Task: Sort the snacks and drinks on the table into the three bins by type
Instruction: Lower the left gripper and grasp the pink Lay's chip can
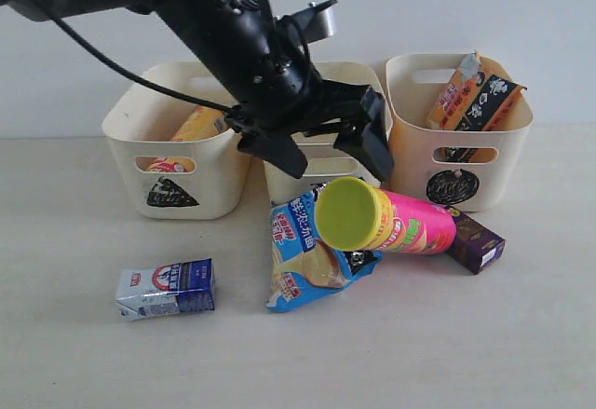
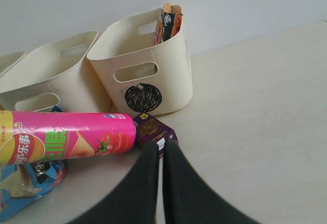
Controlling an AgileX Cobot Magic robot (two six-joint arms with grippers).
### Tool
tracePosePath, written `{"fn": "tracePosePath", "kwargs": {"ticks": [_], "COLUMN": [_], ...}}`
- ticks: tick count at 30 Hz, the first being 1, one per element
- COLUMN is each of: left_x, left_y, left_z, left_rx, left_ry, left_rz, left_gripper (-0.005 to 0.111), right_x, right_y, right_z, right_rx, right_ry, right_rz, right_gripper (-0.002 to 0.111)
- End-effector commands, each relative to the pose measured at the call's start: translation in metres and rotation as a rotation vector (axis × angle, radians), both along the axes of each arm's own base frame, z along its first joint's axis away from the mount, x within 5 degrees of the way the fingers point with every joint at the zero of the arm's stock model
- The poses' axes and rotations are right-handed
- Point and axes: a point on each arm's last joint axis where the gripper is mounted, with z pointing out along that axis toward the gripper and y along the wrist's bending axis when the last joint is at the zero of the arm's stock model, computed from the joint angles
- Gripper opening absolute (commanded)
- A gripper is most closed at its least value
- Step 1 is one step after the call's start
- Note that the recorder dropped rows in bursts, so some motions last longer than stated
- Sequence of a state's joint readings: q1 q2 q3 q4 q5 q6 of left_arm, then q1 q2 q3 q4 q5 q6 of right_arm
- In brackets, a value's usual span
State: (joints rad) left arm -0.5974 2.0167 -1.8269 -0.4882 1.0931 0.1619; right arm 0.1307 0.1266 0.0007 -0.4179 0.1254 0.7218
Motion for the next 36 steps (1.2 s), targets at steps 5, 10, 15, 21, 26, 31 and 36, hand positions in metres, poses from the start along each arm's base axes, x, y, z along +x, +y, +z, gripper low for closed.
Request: {"fn": "tracePosePath", "kwargs": {"ticks": [5,10,15,21,26,31,36], "left_x": [0.022,0.024,0.021,0.014,0.014,0.016,0.013], "left_y": [-0.019,-0.022,-0.027,-0.033,-0.034,-0.034,-0.032], "left_z": [-0.021,-0.039,-0.052,-0.062,-0.066,-0.063,-0.047], "left_rx": [0.015,0.042,0.036,0.063,0.069,0.055,0.038], "left_ry": [0.045,0.094,0.171,0.211,0.226,0.206,0.179], "left_rz": [0.027,0.018,-0.003,-0.039,-0.029,-0.017,-0.024], "left_gripper": [0.102,0.102,0.102,0.099,0.077,0.029,0.005], "right_x": [0.0,0.0,0.0,0.0,0.0,0.0,0.0], "right_y": [0.0,0.0,0.0,0.0,0.0,0.0,0.0], "right_z": [0.001,0.001,0.001,0.001,0.001,0.001,0.001], "right_rx": [0.0,0.002,0.002,0.003,0.003,0.008,0.008], "right_ry": [-0.003,-0.003,-0.003,-0.003,-0.005,-0.004,-0.004], "right_rz": [-0.001,-0.002,-0.002,-0.002,-0.001,-0.002,-0.002], "right_gripper": [0.0,0.0,0.0,0.0,0.0,0.0,0.0]}}
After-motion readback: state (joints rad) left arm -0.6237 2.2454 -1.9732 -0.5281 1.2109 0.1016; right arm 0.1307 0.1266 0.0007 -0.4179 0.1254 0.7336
